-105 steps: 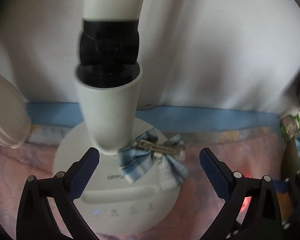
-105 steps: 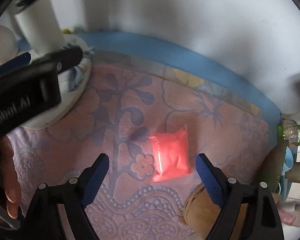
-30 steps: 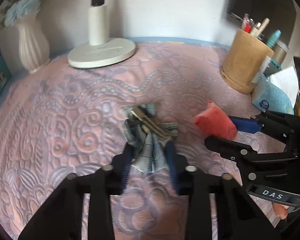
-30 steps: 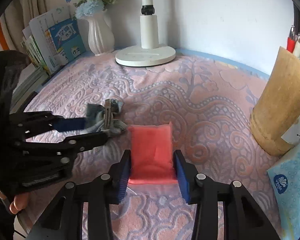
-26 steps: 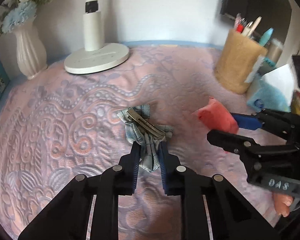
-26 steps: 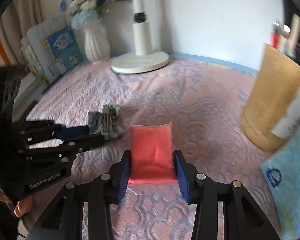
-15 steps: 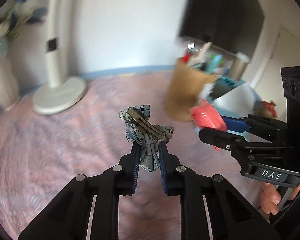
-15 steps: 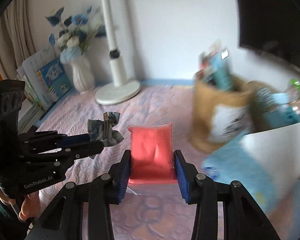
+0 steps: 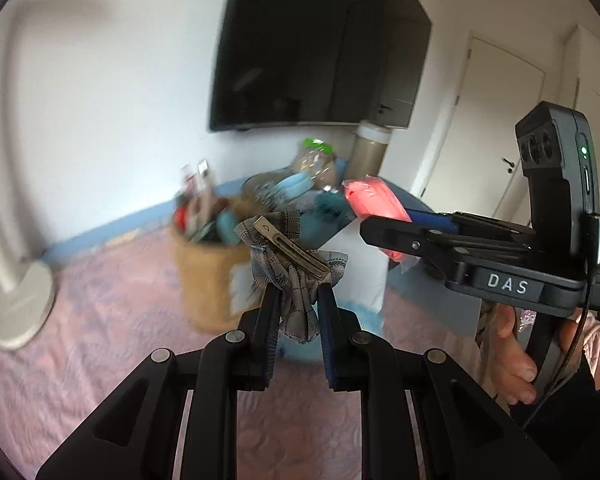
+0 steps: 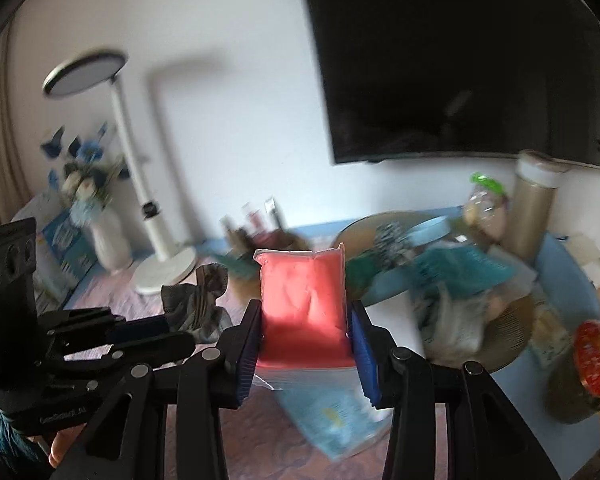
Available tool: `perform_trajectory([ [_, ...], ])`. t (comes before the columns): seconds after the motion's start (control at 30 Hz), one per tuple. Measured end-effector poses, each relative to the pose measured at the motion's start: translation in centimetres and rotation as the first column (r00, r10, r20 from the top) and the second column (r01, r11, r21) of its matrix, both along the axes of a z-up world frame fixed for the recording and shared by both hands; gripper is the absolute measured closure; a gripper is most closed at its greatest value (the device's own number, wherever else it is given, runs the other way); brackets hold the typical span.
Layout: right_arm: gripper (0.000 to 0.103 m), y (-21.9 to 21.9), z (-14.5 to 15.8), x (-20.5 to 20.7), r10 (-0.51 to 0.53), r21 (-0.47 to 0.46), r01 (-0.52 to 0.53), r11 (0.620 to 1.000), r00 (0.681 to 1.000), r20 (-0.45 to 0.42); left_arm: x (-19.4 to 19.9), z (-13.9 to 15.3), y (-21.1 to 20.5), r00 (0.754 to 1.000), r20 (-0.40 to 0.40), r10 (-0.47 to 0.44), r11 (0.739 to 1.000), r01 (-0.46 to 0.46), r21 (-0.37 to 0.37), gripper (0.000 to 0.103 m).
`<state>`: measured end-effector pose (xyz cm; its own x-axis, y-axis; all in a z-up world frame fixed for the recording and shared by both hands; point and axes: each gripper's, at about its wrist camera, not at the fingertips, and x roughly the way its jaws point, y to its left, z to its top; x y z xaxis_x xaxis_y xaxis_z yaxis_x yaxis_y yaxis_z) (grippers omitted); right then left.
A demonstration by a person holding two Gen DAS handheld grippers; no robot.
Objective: Organize soft objects
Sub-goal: 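Carry the bow clip and red pack to the brown tray and open both grippers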
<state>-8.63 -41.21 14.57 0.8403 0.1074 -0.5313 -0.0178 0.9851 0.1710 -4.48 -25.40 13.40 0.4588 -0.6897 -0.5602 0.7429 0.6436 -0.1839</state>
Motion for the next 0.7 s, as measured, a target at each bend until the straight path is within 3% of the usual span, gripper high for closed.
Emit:
perform_trajectory([
  [0.23,0.062,-4.8,1.5,1.6,-0.107,0.038,0.106,0.994,0.994,0.029,2.2,1.3,-5.3,0.997,0.043,-0.060,0.998,0.061,-0.010,0.088],
  [0.37,0.062,-8.3,1.8,3.9,-0.187,0.087,0.187,0.979,0.982,-0.004,4.6,1.9,-8.2,0.998,0.028,-0.057,0.998,0.058,-0.033,0.088],
  [0.7,0.062,-13.4,0.2,10.3,-0.250,0.204,0.270,0.941,0.961,-0.117,10.0,-0.8,-12.4,0.992,-0.098,0.076,0.994,-0.083,-0.065,0.088],
])
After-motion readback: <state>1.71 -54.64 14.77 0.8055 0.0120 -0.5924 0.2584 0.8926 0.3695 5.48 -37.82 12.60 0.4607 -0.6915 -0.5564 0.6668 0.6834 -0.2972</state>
